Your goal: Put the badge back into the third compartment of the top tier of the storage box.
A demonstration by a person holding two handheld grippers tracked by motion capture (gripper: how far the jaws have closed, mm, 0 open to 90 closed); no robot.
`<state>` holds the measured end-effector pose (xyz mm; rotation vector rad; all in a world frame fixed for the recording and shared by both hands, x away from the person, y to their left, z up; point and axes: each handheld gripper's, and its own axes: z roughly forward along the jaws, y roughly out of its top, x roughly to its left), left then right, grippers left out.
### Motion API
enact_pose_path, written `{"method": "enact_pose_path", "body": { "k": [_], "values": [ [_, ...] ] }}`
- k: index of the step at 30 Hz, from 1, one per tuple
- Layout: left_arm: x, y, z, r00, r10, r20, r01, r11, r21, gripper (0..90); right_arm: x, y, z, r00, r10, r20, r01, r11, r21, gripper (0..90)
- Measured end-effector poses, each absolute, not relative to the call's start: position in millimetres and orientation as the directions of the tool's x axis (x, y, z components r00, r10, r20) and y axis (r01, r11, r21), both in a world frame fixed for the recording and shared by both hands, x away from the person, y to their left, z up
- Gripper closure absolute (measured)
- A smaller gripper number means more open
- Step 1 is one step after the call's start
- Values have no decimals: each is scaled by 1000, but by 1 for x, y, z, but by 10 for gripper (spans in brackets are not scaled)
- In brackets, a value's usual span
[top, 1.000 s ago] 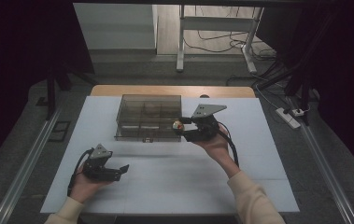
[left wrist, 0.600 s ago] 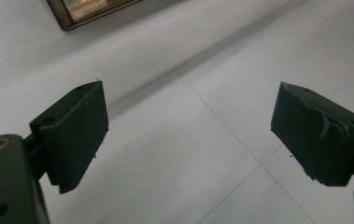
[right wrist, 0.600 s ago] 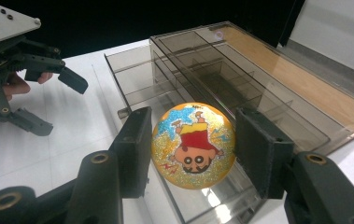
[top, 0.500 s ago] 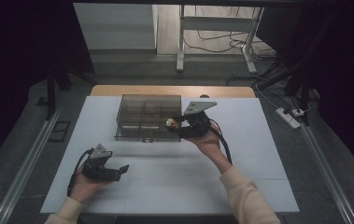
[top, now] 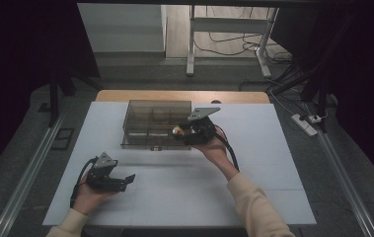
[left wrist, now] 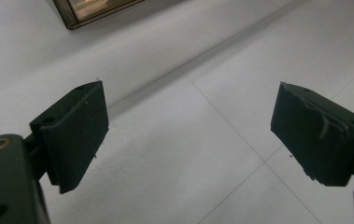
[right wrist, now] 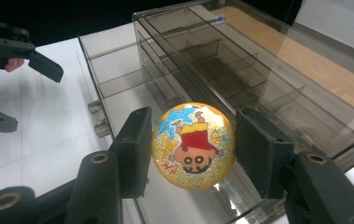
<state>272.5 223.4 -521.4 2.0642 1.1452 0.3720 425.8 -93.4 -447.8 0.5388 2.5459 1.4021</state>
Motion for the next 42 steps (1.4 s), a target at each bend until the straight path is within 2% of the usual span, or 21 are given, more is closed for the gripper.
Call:
{"method": "enact_pose_path", "body": {
  "k": [9,13,16,42],
  "values": [
    [272,224,-521,561,822,-93,609,-335,719,114,425,-92,-448,-919,395,2,217,500,838,464],
    [272,223,-521,562,822,-93,608,-335,719,114,424,-93,-447,-915,404,-7,211,493,844,383],
    [272,223,-521,563,822,-91,608,-337,719,114,423,-95,-444,-910,414,-17,205,483,851,360],
    [273,224,-521,563,821,-99,608,-330,722,114,414,-109,-442,-913,407,-21,203,501,841,286]
  ]
}}
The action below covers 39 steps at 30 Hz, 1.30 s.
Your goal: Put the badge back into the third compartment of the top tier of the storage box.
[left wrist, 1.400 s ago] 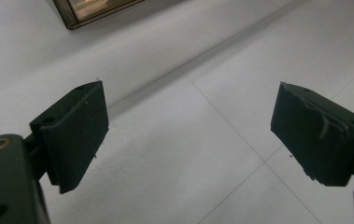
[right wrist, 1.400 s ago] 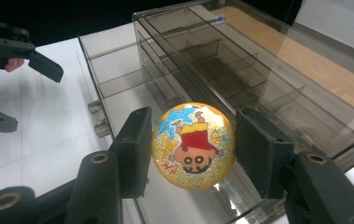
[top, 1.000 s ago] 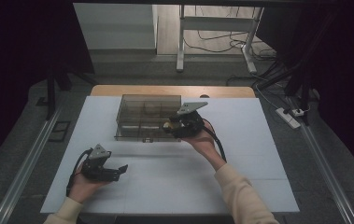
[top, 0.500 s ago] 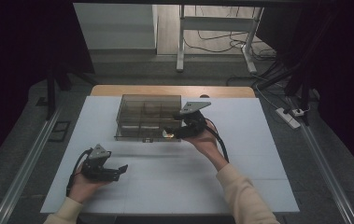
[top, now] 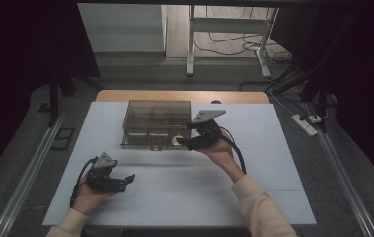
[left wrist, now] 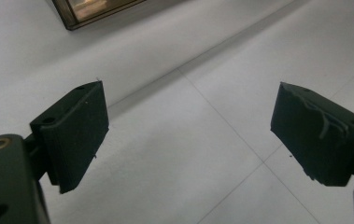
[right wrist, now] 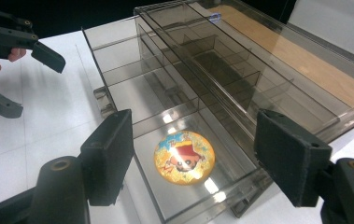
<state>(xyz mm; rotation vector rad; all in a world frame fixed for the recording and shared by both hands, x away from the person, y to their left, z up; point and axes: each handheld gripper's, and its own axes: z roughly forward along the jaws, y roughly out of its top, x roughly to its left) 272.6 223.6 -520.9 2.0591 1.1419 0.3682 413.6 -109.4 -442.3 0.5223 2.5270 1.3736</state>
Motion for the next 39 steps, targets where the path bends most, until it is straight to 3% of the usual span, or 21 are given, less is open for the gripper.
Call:
{"method": "enact_pose_path", "body": {
  "k": [18,39],
  "values": [
    [274,224,-521,565,819,-101,608,-330,722,114,397,-150,-449,-888,458,-40,229,515,826,271],
    [272,224,-522,567,817,-102,608,-332,722,114,366,-247,-472,-801,597,-33,308,460,833,272]
  ]
}}
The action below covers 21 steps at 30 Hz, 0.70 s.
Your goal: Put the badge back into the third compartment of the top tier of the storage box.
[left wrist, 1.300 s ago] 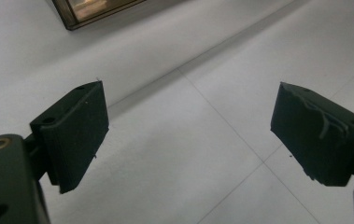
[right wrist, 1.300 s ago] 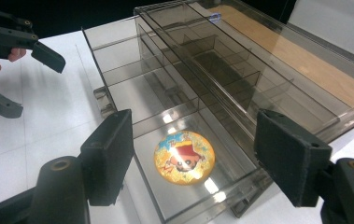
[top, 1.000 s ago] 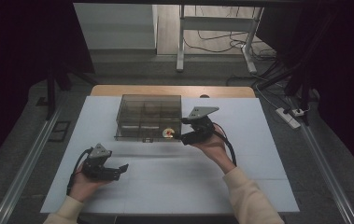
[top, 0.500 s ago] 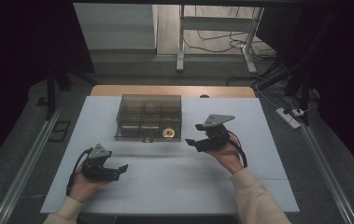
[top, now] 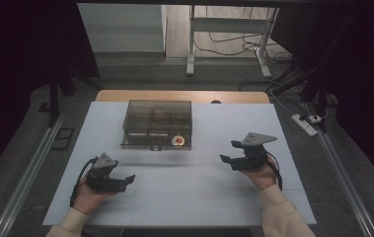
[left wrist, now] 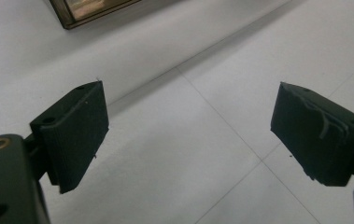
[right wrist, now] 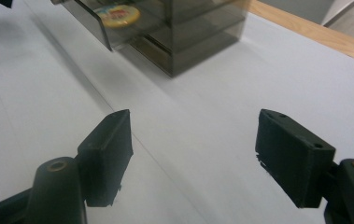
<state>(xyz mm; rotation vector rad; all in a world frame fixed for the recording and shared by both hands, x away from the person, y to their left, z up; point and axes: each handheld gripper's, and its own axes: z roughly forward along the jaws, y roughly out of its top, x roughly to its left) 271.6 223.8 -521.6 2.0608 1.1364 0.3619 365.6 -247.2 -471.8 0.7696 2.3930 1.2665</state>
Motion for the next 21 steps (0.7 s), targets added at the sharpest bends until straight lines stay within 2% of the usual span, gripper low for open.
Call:
{"method": "enact_pose_path", "body": {
  "k": [21],
  "values": [
    [269,219,-523,573,813,-99,607,-341,718,114,324,-317,-499,-743,668,-28,367,442,818,271]
  ]
}}
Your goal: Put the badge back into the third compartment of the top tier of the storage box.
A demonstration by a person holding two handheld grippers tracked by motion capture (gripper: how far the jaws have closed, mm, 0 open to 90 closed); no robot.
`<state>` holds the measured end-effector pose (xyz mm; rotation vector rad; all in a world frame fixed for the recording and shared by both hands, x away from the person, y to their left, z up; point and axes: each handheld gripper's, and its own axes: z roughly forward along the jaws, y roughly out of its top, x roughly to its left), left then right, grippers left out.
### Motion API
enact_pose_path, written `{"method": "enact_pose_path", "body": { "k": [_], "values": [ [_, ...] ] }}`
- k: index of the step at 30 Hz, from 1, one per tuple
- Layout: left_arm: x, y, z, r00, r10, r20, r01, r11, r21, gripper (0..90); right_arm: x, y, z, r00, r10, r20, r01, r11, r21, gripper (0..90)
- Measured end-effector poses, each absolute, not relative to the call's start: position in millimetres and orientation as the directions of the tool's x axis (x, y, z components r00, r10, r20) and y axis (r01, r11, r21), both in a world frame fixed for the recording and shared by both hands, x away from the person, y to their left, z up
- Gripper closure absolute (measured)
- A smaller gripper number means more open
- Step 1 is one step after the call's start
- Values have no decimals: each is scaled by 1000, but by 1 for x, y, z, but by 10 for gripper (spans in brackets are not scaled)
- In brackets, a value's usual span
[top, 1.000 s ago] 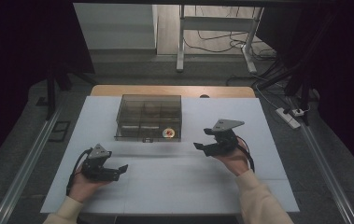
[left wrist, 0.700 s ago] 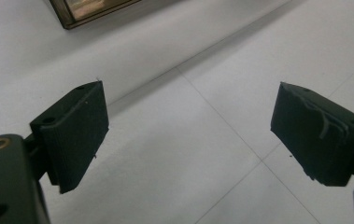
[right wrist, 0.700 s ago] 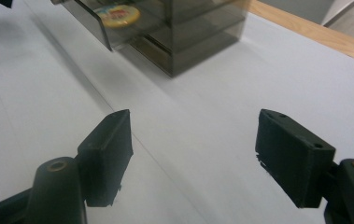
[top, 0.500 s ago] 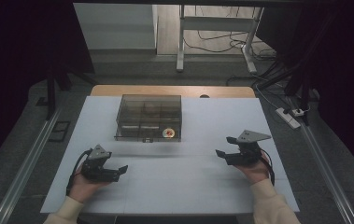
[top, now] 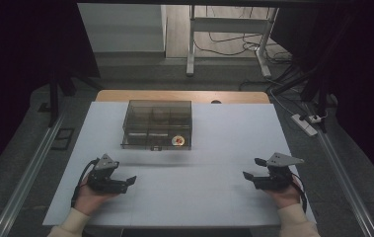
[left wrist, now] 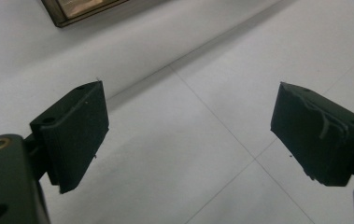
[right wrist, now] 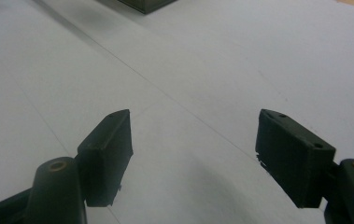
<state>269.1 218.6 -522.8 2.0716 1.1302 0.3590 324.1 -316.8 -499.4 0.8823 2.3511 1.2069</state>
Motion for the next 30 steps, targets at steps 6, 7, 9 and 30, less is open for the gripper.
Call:
{"method": "enact_pose_path", "body": {
  "k": [6,7,9,30],
  "values": [
    [269,217,-523,575,812,-100,608,-343,716,114,328,-318,-503,-745,666,-28,370,448,814,269],
    [269,217,-523,575,812,-99,608,-343,716,114,328,-318,-503,-746,665,-27,371,449,813,269],
    [269,217,-523,575,812,-100,607,-342,717,114,328,-318,-504,-748,663,-26,370,449,813,269],
    [269,217,-524,574,813,-100,609,-343,715,114,327,-316,-503,-755,654,-49,349,464,814,266]
  ]
}}
